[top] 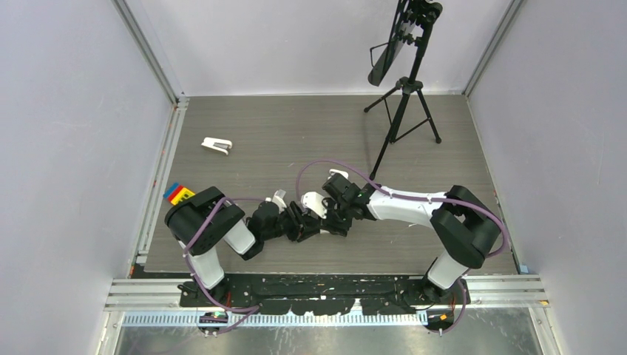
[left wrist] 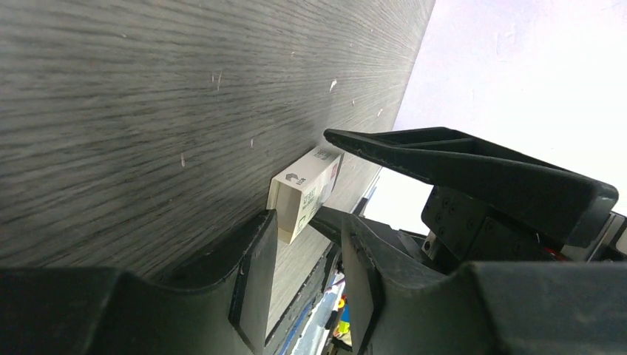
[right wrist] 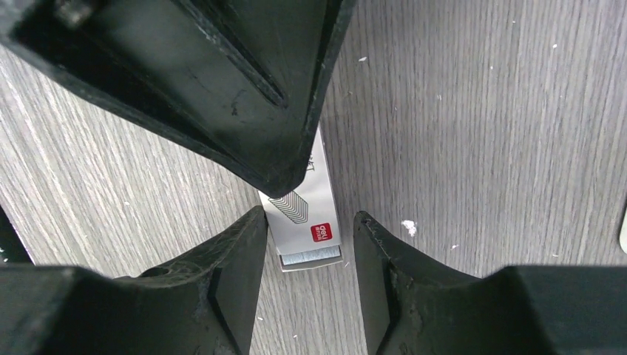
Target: Load the staples into the stapler
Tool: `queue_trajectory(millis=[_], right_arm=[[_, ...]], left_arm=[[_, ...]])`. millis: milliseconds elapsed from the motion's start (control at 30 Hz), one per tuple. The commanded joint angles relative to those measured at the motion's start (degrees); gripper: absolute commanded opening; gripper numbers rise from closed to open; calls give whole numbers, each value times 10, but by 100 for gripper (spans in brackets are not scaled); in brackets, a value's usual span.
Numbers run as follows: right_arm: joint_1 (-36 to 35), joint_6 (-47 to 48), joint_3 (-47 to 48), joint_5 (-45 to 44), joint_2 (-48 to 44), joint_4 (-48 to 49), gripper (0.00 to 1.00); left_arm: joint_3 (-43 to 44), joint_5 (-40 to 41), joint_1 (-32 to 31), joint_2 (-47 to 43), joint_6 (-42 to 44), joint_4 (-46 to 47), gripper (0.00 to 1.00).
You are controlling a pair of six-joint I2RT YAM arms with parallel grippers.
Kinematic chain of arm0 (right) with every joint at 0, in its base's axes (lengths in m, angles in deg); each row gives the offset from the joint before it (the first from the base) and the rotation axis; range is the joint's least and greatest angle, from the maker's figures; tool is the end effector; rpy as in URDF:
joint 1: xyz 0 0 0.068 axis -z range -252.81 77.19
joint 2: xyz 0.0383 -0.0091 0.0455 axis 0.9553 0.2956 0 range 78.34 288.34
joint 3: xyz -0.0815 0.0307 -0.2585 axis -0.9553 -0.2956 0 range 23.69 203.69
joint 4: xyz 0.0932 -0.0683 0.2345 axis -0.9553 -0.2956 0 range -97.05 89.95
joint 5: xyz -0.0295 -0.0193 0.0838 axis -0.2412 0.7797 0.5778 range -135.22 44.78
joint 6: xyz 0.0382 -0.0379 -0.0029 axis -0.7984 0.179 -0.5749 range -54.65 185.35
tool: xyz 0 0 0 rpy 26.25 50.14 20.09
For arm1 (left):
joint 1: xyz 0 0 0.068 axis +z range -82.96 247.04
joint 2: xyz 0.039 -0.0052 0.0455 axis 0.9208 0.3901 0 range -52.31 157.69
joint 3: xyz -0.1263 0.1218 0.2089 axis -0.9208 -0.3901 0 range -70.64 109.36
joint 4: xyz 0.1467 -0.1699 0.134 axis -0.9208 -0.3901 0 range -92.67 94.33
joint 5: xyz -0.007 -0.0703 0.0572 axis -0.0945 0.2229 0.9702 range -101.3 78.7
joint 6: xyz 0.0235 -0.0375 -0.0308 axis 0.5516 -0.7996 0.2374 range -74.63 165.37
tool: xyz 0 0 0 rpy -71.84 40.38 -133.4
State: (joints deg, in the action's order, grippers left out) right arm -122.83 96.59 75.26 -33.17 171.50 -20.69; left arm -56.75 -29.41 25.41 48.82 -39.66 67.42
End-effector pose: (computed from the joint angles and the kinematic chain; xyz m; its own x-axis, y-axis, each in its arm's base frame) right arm 0.1924 0.2412 0.1630 -0.0649 -0.8670 -0.4941 -0.9890 0.1218 -0.0837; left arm 0.1729 -0.1684 0.0866 -0.8667 -0.4966 0.0475 -0.2315 0.3159 -0.9201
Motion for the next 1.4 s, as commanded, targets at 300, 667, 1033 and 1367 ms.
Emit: queue_trajectory(millis=[300,667,1033,1367], right_arm=[[2,-4,26,31,4,12,39],[2,-7,27,35,6,14,38],[2,-13,27,38,8,20,38],[2,-20,21,53,6,37,38]], left_arm=[[14,-9,-3,-12,13,11,37],[8,-3,-3,-26,13,21,35],[18,-12,-4,-21,16,14,35],[23,-26,-6,9,1,69,33]])
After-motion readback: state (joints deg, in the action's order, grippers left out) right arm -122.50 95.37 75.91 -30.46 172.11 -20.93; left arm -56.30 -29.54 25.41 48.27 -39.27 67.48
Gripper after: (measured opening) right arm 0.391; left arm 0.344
